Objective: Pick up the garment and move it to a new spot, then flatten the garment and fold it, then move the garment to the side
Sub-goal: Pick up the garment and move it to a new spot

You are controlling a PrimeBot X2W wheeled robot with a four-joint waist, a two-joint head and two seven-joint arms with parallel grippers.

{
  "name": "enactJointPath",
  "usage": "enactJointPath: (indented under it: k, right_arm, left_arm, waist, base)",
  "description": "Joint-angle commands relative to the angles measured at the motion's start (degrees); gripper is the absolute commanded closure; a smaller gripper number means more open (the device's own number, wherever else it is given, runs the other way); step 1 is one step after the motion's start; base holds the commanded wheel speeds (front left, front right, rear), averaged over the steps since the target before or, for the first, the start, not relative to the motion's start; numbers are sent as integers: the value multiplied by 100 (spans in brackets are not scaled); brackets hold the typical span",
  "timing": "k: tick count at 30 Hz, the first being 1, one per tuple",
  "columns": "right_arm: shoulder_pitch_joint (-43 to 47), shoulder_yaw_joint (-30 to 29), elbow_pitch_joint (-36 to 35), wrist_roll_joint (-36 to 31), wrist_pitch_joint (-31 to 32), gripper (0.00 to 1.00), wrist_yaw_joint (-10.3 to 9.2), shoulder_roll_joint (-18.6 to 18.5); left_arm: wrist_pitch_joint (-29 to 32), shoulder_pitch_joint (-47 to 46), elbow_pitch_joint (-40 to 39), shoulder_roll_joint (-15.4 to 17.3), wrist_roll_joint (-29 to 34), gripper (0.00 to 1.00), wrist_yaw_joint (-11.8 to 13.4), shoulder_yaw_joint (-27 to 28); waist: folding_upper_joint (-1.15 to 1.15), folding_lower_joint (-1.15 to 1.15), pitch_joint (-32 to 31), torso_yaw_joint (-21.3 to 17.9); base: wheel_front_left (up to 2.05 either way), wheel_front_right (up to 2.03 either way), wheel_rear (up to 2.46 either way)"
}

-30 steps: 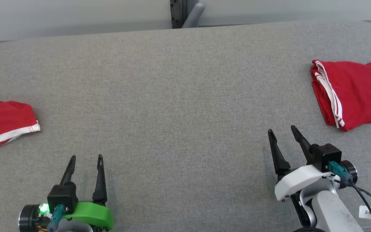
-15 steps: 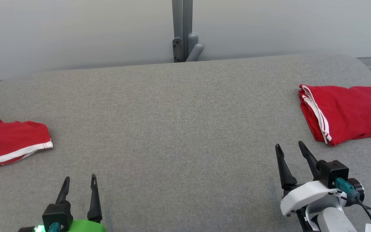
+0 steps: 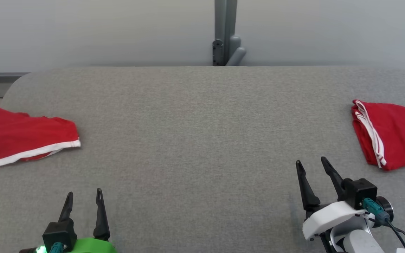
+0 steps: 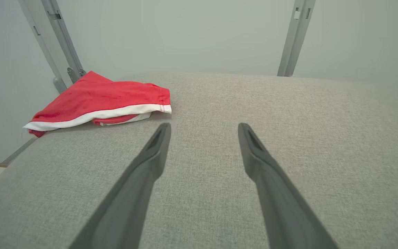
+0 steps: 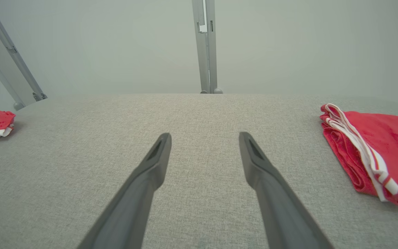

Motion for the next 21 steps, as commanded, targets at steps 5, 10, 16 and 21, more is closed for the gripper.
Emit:
enactJointPath:
  k: [5, 10, 16, 21]
  right_arm:
    - [25, 174, -27, 94, -2, 0, -8, -11]
    - [-54, 322, -6, 309, -2, 0, -8, -15]
    - [-206, 534, -52, 99, -2, 0, -8, -13]
    - [-514, 871, 140, -30, -2, 0, -9, -25]
  left_arm:
    - [6, -21, 41, 14, -28, 0, 37, 131]
    - [5, 69, 126, 11, -56, 0, 0, 411]
    - [5, 173, 81, 12, -128, 0, 84, 639]
    - [5, 293, -64, 10, -413, 0, 244, 756]
  waist:
    - [0, 0, 157, 1139]
    - [0, 0, 218, 1940]
    - [0, 0, 404, 2620]
    - [0, 0, 602, 2712]
  base:
    - [0, 0, 0]
    - [0, 0, 0]
    - [0, 0, 0]
    - [0, 0, 0]
